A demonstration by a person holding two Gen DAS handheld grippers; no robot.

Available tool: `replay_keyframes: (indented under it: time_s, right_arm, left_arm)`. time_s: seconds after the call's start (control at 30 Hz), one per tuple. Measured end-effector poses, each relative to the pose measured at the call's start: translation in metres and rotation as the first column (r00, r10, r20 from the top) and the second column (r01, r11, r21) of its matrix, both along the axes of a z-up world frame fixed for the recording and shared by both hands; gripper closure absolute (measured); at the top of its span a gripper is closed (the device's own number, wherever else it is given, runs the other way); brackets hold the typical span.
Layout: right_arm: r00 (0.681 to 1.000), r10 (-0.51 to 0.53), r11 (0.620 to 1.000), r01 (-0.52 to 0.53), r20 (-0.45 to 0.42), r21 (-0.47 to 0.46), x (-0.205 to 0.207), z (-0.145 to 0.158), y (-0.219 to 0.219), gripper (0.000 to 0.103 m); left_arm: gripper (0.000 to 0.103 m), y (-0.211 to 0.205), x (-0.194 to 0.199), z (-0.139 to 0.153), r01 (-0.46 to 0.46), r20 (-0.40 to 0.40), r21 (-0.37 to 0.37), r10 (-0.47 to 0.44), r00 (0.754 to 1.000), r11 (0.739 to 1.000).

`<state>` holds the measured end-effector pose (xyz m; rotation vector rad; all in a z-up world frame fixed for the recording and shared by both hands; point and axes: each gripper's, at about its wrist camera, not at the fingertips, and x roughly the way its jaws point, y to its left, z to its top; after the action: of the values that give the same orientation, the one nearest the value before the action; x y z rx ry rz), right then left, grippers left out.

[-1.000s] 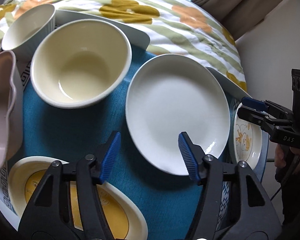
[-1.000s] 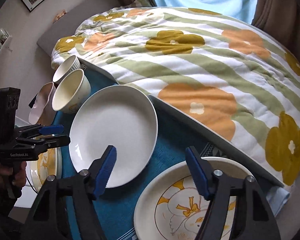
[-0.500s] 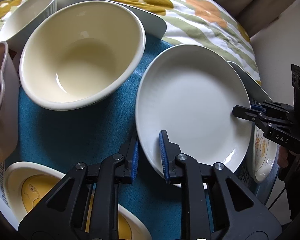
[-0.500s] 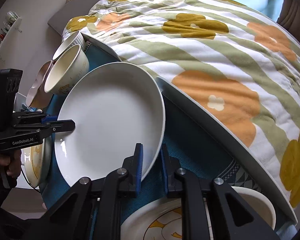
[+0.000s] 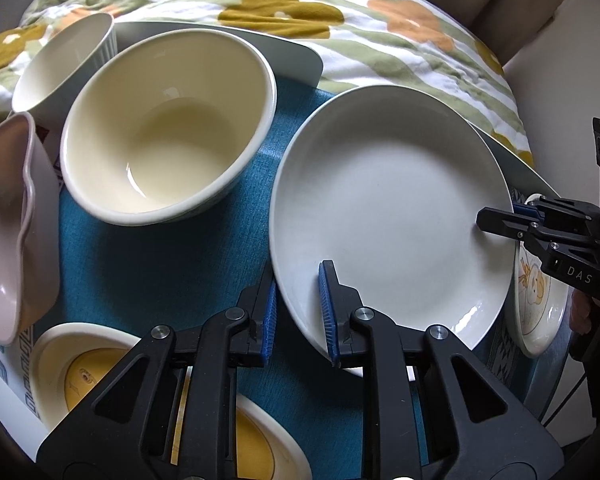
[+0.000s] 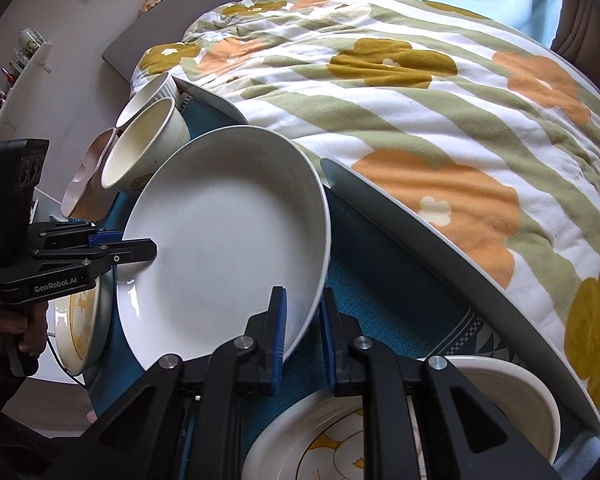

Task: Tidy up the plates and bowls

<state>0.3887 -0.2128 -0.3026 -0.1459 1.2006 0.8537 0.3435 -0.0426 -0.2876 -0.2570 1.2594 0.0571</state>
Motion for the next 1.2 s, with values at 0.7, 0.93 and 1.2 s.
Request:
replay_keyframes:
  time_s: [0.7,0.93,1.2]
  right_arm:
    - [0.963,-0.27,0.963,0.27,0.02,-0.009,-0.158,0.075,0.042,0.088]
    - [0.9,-0.435,0.901,0.435,-0.041,-0.012,-0.218,0.053,0.077,0.088]
    - [0.852,-0.518,0.855,0.518,-0.078,-0.028,-0.233,0.032,0.107,0.088]
  left_arm:
    - [0.086,0.062,-0.109,0.09,0.217,0.115,-0.014,-0.214,0.97,0.976]
    - [0.086,0.099,-0.143,0.075,0.344,0.085,-0.018,-0.341,0.936,0.939]
    - [0.086,0.126,-0.149,0.031,0.374,-0.013,-0.025,-0.374,0.927,0.927]
